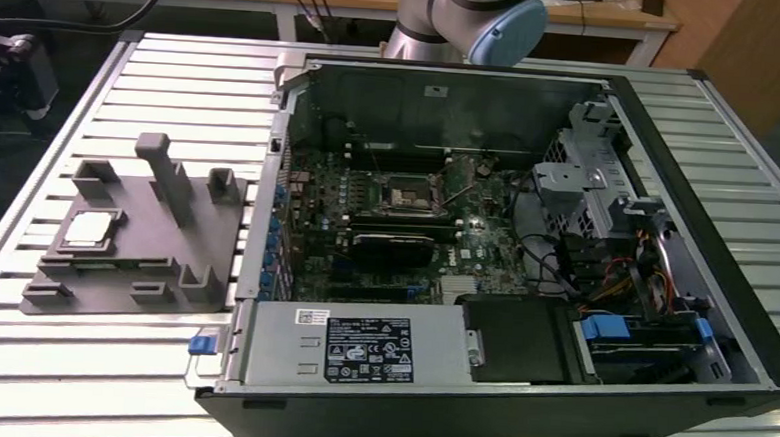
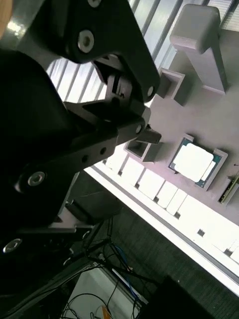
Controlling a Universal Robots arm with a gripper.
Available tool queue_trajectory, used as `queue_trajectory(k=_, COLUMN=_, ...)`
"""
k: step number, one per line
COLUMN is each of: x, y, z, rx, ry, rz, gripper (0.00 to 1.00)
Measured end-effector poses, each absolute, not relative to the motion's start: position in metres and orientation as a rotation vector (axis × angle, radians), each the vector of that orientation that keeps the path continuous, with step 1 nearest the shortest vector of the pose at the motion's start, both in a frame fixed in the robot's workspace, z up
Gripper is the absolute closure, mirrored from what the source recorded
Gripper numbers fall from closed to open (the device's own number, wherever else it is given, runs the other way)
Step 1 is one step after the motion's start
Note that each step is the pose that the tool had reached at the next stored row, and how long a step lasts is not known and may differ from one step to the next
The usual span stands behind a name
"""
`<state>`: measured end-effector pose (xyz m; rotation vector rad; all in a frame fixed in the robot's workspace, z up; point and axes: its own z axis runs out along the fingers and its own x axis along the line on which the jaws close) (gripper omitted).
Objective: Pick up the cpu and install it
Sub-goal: 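Pick up the cpu and move it towards the insertion slot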
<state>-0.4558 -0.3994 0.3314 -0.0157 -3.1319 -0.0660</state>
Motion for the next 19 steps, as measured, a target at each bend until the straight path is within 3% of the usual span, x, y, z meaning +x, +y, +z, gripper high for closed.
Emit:
queue_trajectory(k=4, x=-0.456, y=-0.399, z=0.325, rx=-0.014, ry=-3.131, rz=-0.066, gripper=0.24)
queue_trajectory(k=19, x=-0.455, y=-0.403, z=0.298, rx=0.046, ry=-3.130, rz=-0.065, gripper=0.24)
